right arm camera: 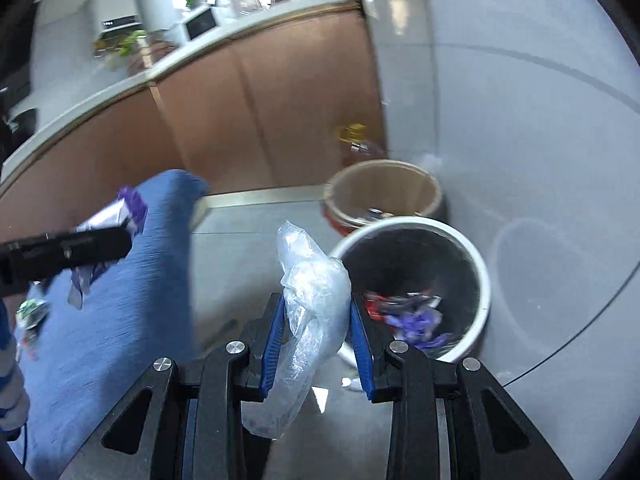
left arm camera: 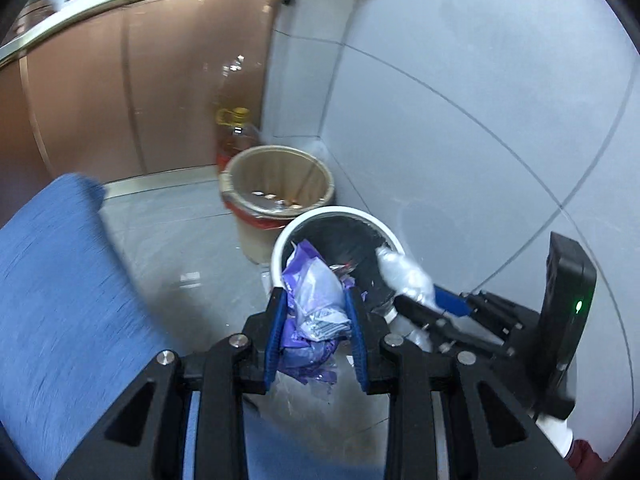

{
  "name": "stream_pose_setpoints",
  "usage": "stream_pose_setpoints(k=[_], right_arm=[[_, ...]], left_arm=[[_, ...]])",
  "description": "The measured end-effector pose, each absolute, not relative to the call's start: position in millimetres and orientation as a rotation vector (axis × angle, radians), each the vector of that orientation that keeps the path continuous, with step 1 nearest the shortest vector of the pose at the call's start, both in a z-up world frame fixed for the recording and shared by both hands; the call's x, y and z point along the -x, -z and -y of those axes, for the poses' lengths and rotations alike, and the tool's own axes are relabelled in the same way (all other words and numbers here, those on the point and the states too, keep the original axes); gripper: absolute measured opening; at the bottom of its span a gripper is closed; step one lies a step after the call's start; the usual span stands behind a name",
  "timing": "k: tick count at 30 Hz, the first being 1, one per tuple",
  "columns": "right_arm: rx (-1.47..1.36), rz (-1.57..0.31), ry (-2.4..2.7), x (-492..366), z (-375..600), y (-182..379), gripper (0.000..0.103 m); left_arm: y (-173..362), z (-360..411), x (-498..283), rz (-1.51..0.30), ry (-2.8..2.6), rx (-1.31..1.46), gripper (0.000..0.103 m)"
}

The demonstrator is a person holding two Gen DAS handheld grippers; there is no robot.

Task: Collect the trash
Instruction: 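Carry both items over the white-rimmed bin and open both tools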

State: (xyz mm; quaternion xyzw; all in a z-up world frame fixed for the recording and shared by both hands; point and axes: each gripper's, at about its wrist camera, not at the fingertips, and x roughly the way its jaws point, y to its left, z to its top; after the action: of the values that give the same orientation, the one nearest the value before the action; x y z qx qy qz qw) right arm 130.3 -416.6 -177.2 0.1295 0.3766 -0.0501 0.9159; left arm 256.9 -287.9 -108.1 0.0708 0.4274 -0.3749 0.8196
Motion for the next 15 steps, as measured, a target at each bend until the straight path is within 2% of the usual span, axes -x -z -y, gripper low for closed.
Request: stream_pose_setpoints(k=[11, 13, 15], right_arm=[[-0.264, -0.853, 0.240, -191, 466, 225, 0.032], [-0.258, -0.866, 0.258, -197, 470, 232, 0.034], [-0.248, -0.877, 0.276, -199, 474, 236, 0.041]], left_arm=[[170, 391, -330, -1.018, 0.805, -0.202, 0.031], [184, 405, -342, -1.056, 0.812, -0.189, 0.034], [192, 410, -347, -1.073, 0.813, -0.173, 0.044]])
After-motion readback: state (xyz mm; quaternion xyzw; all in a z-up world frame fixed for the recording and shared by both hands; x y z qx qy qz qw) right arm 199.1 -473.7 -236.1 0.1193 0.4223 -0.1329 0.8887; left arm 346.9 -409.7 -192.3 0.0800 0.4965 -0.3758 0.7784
